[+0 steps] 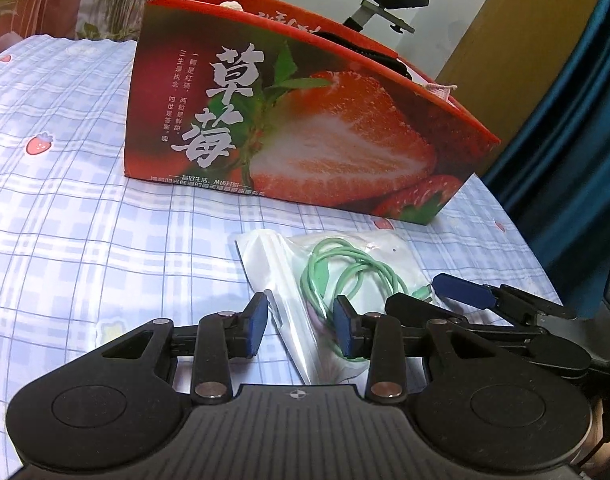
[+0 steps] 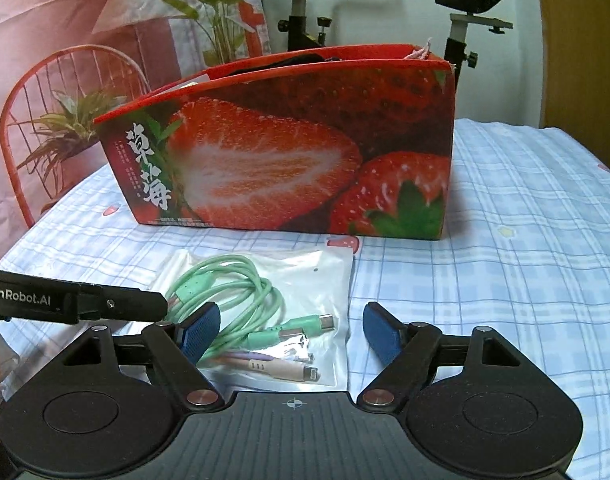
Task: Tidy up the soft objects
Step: 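Lower both tools onto the clear bag of green cables, then grasp the clear cable bag with the left gripper while the right gripper grasps it too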
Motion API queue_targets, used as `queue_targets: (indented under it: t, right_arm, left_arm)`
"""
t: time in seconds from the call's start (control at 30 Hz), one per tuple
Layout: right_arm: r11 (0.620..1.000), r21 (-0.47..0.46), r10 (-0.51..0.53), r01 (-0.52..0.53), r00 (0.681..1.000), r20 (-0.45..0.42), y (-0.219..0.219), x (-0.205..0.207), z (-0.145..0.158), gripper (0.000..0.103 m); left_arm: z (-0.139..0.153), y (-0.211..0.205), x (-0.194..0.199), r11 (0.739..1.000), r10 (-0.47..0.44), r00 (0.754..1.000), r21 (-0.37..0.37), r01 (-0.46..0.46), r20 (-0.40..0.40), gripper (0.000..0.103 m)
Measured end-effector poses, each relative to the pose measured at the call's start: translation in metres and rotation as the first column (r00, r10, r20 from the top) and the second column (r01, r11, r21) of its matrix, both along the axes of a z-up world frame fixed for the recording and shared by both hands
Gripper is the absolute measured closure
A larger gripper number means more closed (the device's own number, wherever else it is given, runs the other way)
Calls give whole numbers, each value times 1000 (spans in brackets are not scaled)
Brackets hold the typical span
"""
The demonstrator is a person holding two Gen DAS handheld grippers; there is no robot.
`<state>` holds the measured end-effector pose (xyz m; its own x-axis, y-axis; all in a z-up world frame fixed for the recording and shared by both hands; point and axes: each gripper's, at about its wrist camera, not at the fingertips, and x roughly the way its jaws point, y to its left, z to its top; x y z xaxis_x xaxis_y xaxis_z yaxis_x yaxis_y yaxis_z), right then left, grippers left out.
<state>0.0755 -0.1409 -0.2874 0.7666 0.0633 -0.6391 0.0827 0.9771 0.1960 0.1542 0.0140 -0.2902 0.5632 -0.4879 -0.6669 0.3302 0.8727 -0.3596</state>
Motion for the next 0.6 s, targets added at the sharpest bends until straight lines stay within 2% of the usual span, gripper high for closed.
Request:
queue_targets:
  t: [0.27,0.6]
  right_arm:
    - [1000,-9,14,-14,1000,6,2,0,-2,22]
    - [1000,-2,17,-17,1000,3,3,0,-2,22]
  left_arm:
    - [1,-2,-2,1000,1,1000,4,-1,6,65]
    - [0,3,-1,1000,10,1000,-21,-11,-7,65]
